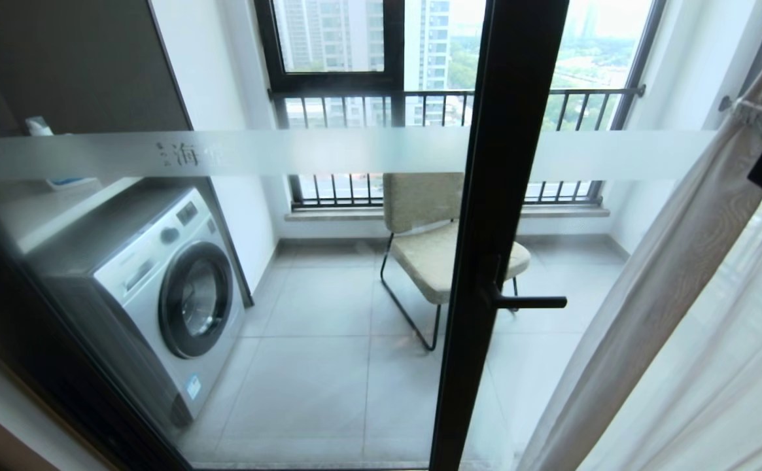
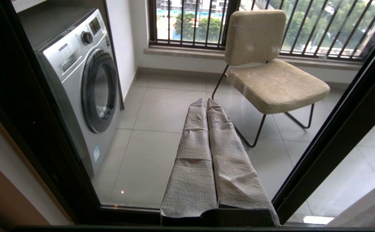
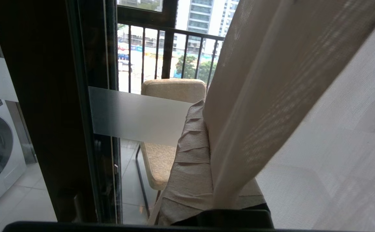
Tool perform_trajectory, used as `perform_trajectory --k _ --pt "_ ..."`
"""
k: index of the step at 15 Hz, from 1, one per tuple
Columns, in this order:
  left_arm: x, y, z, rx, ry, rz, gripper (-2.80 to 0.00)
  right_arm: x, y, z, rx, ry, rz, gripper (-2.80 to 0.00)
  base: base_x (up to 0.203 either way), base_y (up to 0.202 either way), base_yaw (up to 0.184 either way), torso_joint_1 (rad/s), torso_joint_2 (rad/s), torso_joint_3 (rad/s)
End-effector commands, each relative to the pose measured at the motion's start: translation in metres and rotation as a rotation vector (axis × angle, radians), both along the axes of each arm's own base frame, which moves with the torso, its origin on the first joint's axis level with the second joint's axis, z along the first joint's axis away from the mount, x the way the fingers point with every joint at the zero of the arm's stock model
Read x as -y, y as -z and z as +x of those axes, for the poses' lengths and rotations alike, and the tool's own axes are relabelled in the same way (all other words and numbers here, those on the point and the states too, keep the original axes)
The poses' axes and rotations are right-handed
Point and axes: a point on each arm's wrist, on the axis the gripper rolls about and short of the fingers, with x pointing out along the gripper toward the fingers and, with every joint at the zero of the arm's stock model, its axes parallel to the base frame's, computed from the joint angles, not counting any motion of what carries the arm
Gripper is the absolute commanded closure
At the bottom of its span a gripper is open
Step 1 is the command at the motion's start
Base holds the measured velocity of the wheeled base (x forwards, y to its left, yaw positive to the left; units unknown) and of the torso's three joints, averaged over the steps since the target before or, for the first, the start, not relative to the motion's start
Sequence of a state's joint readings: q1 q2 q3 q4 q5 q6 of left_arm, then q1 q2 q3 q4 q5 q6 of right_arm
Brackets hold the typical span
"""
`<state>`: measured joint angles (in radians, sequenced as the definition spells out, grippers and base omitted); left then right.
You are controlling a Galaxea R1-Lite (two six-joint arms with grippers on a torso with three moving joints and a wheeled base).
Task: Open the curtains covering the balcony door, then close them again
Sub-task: Close the inner curtains on both sides
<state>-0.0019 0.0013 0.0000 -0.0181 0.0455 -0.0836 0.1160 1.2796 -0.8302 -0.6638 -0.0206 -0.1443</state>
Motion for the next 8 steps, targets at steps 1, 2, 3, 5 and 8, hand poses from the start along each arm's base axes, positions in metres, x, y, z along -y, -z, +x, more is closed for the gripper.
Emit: perform_trajectory --k 1,2,3,5,8 --pt "0.0000 0.0000 0.0000 0.000 -0.001 -0.001 0.00 -0.0001 -0.0003 -0.0002 0.003 -0.001 -0.001 0.00 0.000 0.190 0.000 0.006 0.01 0.006" --pt "0.0000 0.0000 0.0000 0.000 -0.001 -0.001 0.00 -0.0001 -0.0003 -0.0002 0.003 -0.001 -0.001 0.00 0.000 0.191 0.000 0.007 0.00 0.002" --pt "0.0000 0.0000 0.0000 0.000 -0.001 -0.001 0.00 -0.0001 -0.0003 -0.0002 0.003 -0.001 -0.001 0.00 0.000 0.194 0.003 0.003 0.00 0.002" --pt "0.0000 0.0000 0.0000 0.000 -0.001 -0.001 0.00 -0.0001 -0.0003 -0.0002 0.003 -0.001 -0.001 0.00 0.000 0.189 0.001 0.006 0.00 0.004" --pt "0.0000 0.0000 0.0000 0.000 -0.001 -0.001 0.00 -0.0004 0.0000 0.0003 0.002 -0.002 -0.001 0.00 0.000 0.190 0.002 0.005 0.00 0.006"
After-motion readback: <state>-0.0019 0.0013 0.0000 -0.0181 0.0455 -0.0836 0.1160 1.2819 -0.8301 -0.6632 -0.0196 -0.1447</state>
